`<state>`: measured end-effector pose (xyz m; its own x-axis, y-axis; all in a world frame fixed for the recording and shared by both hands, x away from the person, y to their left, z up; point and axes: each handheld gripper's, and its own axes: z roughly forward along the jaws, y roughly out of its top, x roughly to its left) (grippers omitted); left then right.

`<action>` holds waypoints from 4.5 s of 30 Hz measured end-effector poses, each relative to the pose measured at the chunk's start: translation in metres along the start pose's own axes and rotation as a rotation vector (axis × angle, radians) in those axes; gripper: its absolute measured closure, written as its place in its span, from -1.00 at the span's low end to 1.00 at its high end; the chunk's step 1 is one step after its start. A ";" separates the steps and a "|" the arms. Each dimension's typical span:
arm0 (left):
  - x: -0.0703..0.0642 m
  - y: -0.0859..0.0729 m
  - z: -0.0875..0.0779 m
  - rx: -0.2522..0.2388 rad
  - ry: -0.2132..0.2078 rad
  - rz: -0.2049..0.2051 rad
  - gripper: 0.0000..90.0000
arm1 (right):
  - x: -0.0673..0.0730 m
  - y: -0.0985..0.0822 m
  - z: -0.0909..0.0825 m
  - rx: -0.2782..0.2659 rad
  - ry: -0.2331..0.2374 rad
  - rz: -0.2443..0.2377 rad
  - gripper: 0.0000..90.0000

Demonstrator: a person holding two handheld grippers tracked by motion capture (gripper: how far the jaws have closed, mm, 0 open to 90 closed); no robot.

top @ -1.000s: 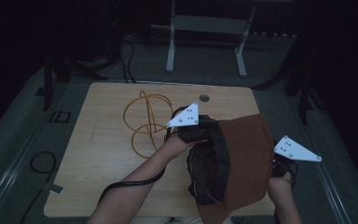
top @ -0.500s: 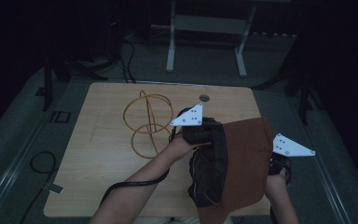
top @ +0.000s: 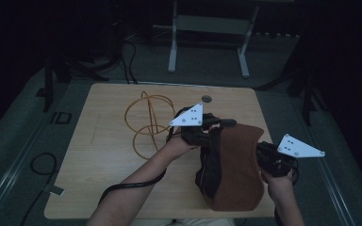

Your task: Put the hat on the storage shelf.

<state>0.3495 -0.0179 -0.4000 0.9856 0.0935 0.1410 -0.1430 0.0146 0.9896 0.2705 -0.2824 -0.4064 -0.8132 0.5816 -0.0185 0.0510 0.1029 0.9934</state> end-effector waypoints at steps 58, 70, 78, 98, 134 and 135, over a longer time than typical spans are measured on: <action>-0.094 -0.079 -0.244 0.580 0.914 -0.084 -0.90 | -0.014 0.128 0.098 -0.059 -0.077 -0.137 0.96; -0.105 -0.120 -0.270 0.565 0.992 -0.159 -0.90 | 0.014 0.140 0.194 0.060 0.050 -0.175 0.96; -0.103 -0.131 -0.282 0.564 1.009 -0.198 -0.90 | 0.038 0.136 0.253 0.161 0.132 -0.200 0.95; -0.101 -0.140 -0.285 0.560 0.979 -0.231 -0.90 | 0.050 0.103 0.329 0.391 0.173 -0.220 0.94; -0.102 -0.150 -0.291 0.543 0.978 -0.297 -0.90 | 0.089 0.109 0.342 0.459 0.242 -0.178 -0.29; -0.102 -0.150 -0.291 0.545 0.979 -0.298 -0.90 | 0.089 0.111 0.339 0.457 0.244 -0.181 -0.29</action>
<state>0.2438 0.2602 -0.5707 0.4481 0.8923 0.0543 0.3760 -0.2433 0.8941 0.4007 0.0543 -0.3361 -0.9403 0.3241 -0.1037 0.1005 0.5556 0.8253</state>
